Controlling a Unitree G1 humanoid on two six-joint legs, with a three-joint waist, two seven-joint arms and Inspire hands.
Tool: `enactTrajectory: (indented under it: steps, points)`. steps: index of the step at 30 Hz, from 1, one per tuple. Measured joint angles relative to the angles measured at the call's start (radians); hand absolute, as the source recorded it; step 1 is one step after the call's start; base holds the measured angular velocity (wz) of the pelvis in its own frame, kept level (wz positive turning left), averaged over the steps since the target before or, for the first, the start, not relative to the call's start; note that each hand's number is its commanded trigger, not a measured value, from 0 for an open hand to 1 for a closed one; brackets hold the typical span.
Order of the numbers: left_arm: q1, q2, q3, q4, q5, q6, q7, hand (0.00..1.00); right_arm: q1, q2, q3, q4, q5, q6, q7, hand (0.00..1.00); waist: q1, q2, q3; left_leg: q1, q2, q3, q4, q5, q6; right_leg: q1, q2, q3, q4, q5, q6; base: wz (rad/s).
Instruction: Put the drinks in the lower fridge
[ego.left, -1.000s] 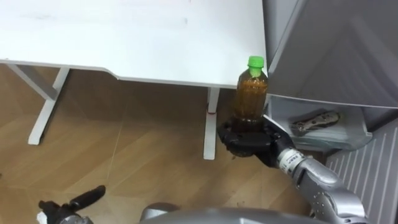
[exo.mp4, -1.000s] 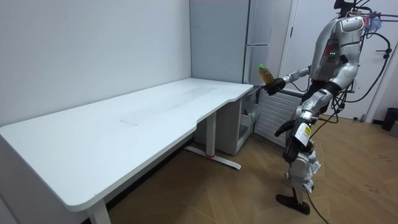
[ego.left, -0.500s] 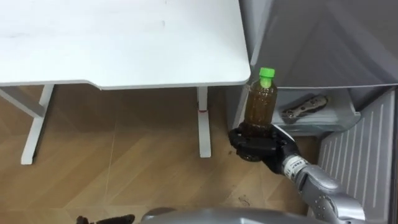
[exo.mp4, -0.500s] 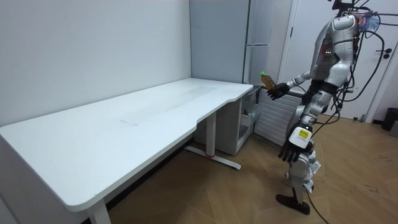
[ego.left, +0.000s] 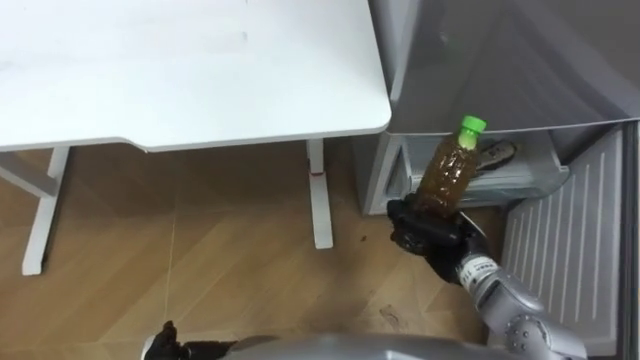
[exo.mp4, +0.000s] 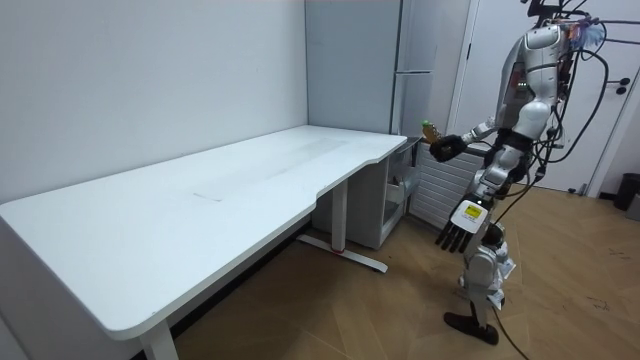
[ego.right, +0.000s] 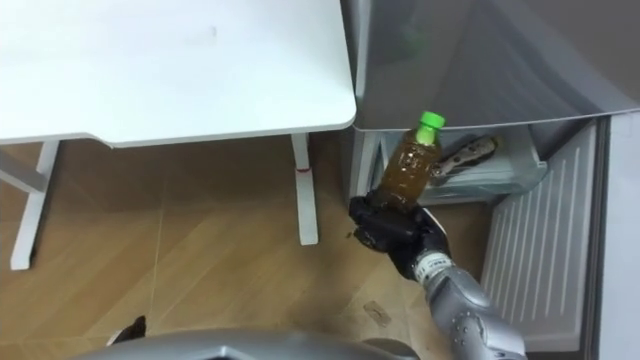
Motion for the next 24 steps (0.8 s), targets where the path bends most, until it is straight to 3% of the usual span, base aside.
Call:
enactTrajectory:
  steps: [10, 15, 19, 24]
  points:
    - [0.006, 0.008, 0.041, 0.006, 0.057, 0.013, -0.057, 0.0, -0.016, -0.002, -0.078, 0.031, 0.412, -0.011, -0.077, 1.0, 0.005, -0.006, 0.0042, 0.003, 0.0, 0.0, 0.004, 0.0, 0.0, 0.005, 0.0, 0.0, 0.0, 0.0, 0.0, 0.0]
    - [0.024, 0.025, 0.046, 0.005, 0.134, 0.042, -0.083, 0.0, -0.062, -0.036, -0.12, 0.072, 0.55, -0.023, -0.11, 1.0, -0.002, -0.013, 0.0096, -0.003, 0.0, -0.013, 0.003, 0.0, 0.0, 0.006, 0.0, -0.01, 0.001, 0.0, 0.0, 0.06]
    - [0.038, 0.028, 0.05, -0.013, 0.246, 0.092, -0.112, 0.0, -0.181, -0.065, -0.214, 0.174, 0.637, -0.027, -0.158, 1.0, -0.003, -0.016, 0.0096, -0.032, -0.001, -0.015, 0.028, 0.0, 0.0, -0.01, -0.002, -0.016, 0.001, 0.0, 0.0, 0.05]
    - [0.013, 0.031, 0.05, -0.04, 0.258, 0.127, -0.127, 0.0, -0.37, -0.112, -0.269, 0.295, 0.669, -0.05, -0.176, 1.0, -0.015, -0.011, 0.0063, -0.107, -0.001, -0.03, 0.071, 0.001, 0.0, -0.059, -0.003, -0.035, 0.012, 0.002, -0.003, 0.14]
